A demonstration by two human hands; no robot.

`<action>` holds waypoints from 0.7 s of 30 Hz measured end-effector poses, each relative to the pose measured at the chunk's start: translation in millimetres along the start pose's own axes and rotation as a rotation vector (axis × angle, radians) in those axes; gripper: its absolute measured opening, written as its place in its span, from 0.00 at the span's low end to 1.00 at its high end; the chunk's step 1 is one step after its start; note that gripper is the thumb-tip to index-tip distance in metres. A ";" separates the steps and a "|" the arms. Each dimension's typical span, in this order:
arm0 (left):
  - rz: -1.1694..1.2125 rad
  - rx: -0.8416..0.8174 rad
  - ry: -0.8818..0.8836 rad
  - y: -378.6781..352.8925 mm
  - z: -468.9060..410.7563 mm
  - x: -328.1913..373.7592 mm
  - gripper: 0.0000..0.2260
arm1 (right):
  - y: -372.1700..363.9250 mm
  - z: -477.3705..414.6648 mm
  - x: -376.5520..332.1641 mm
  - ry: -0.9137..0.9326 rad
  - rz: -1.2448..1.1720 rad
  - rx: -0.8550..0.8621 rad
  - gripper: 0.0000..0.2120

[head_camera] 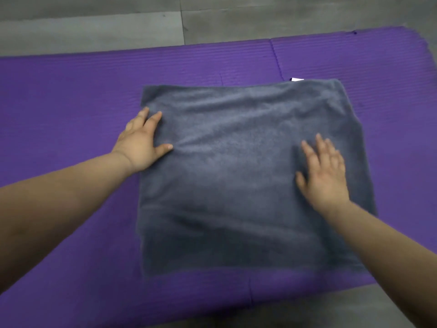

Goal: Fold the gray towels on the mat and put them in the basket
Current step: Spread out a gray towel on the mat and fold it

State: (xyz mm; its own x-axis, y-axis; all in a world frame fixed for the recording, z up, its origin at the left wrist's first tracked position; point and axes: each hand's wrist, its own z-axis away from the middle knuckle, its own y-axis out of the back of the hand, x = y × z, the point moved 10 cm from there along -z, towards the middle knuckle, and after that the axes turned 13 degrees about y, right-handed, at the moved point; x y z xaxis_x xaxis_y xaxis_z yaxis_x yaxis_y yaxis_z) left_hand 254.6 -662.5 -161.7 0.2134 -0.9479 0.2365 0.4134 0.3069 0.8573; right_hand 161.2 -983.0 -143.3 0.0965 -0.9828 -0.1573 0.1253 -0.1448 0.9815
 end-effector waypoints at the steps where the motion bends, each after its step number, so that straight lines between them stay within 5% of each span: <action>1: 0.044 0.044 -0.043 3.6 18.0 -5.4 0.30 | -8.7 16.1 -14.1 0.062 0.009 -0.003 0.28; 7: -0.228 -0.015 -0.442 -34.2 165.8 -32.0 0.17 | -47.2 73.6 -76.2 0.121 -0.047 -0.235 0.27; 18: -0.376 0.097 -0.405 -67.5 189.0 -61.3 0.20 | -38.8 80.7 -85.8 0.113 0.033 -0.514 0.30; 21: -0.024 -0.081 -0.231 -65.7 177.0 -71.8 0.14 | -42.1 87.4 -90.1 0.155 0.054 -0.537 0.30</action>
State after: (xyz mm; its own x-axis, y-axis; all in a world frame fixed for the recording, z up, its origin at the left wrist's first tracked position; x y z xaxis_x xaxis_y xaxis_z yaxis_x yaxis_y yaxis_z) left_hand 55.5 -629.7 -154.0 -0.0016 -0.9464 0.3229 0.4876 0.2812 0.8265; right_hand 60.9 -898.3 -160.9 0.2554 -0.9531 -0.1621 0.5972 0.0237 0.8018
